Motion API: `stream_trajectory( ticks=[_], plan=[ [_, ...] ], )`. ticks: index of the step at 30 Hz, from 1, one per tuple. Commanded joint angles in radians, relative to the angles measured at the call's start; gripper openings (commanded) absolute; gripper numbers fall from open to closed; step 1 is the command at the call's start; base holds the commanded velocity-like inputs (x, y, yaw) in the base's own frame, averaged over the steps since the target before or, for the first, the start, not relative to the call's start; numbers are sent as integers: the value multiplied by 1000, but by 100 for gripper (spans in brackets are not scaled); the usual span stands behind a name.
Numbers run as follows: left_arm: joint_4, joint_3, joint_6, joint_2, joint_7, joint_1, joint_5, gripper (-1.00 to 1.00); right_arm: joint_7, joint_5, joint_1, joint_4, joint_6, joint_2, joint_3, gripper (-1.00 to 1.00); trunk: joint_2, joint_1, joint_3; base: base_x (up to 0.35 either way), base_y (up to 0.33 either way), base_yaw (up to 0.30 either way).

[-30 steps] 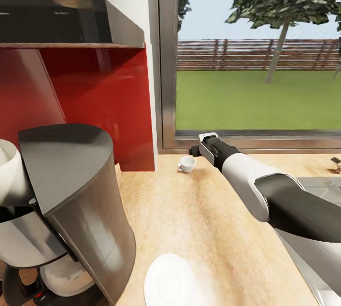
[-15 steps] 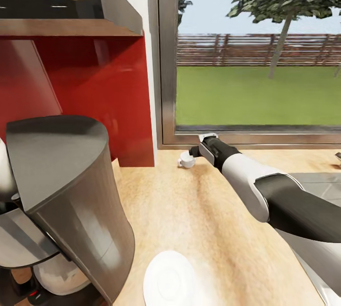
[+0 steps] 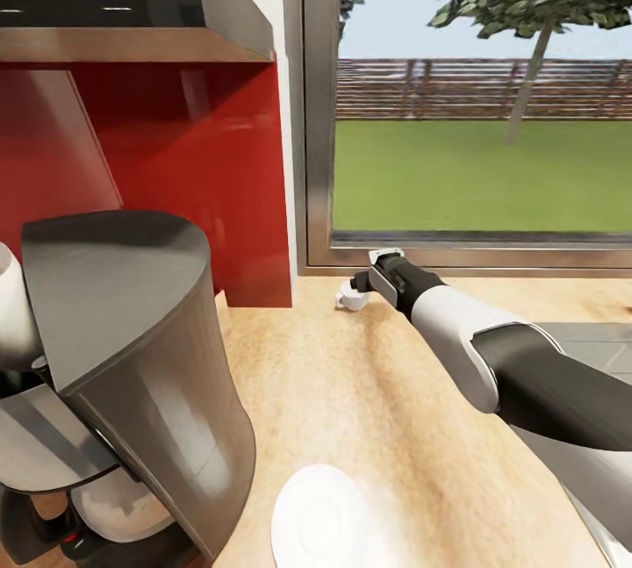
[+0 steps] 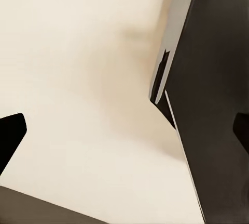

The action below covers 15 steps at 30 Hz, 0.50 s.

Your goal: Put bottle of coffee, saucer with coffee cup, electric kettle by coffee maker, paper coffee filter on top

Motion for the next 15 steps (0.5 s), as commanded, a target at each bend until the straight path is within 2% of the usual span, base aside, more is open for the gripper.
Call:
stream_trajectory(
  ticks=[1,12,15],
  plan=[
    [-2,-9,-1,0,4,1,8,100,-5,-11,0,-1,5,0,8,100,-1,0,-1,0,0,0],
    [-2,-9,-1,0,4,1,8,100,-6,-11,6,-1,5,0,8,100,-71,38,-44,0,0,0],
    [-2,-9,-1,-1,4,1,8,100,-6,-10,6,-1,5,0,8,100,-71,38,-47,0,0,0]
  ],
)
